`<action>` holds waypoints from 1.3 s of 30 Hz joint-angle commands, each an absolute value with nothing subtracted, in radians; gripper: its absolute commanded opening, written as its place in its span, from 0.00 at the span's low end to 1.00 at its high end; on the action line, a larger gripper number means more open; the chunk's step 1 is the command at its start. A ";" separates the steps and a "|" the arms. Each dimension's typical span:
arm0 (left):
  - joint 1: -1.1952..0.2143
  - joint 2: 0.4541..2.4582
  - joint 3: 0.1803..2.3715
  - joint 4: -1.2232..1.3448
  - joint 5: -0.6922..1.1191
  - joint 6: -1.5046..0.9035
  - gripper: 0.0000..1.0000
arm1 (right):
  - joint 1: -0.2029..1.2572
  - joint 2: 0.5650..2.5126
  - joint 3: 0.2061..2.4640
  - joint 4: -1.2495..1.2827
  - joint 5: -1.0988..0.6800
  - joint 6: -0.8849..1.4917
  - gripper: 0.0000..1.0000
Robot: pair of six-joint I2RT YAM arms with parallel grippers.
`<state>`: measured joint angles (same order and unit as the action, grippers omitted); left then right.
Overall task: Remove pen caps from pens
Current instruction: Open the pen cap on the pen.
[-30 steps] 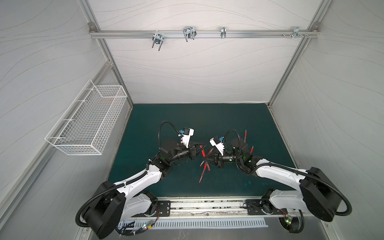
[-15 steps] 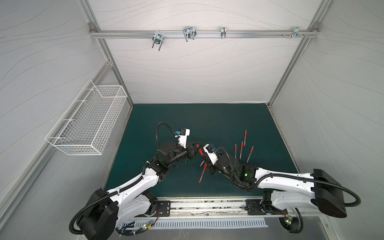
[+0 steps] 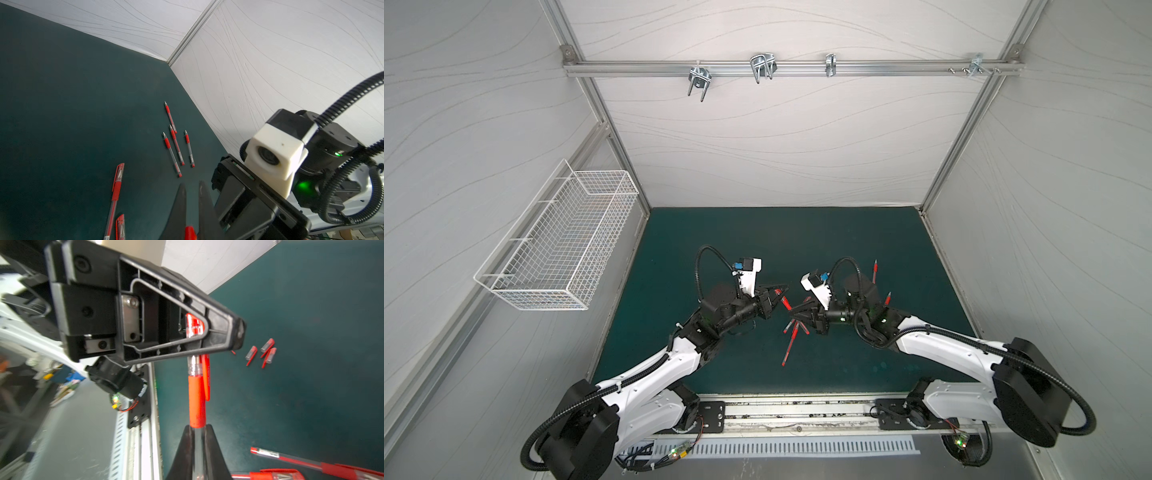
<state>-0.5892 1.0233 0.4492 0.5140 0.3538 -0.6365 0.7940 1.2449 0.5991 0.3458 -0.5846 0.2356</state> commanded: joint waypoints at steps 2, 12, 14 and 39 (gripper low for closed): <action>-0.551 1.007 0.449 0.559 0.268 -0.624 0.00 | 0.784 1.247 0.591 0.263 -0.661 0.242 0.00; -0.543 0.992 0.441 0.560 0.262 -0.632 0.00 | 1.146 1.255 0.686 0.048 0.358 0.032 0.00; -0.541 0.995 0.441 0.561 0.263 -0.633 0.00 | 1.171 1.276 0.700 0.042 0.392 0.031 0.00; -0.518 0.965 0.426 0.566 0.255 -0.644 0.00 | 1.131 1.302 0.729 -0.036 0.278 0.032 0.00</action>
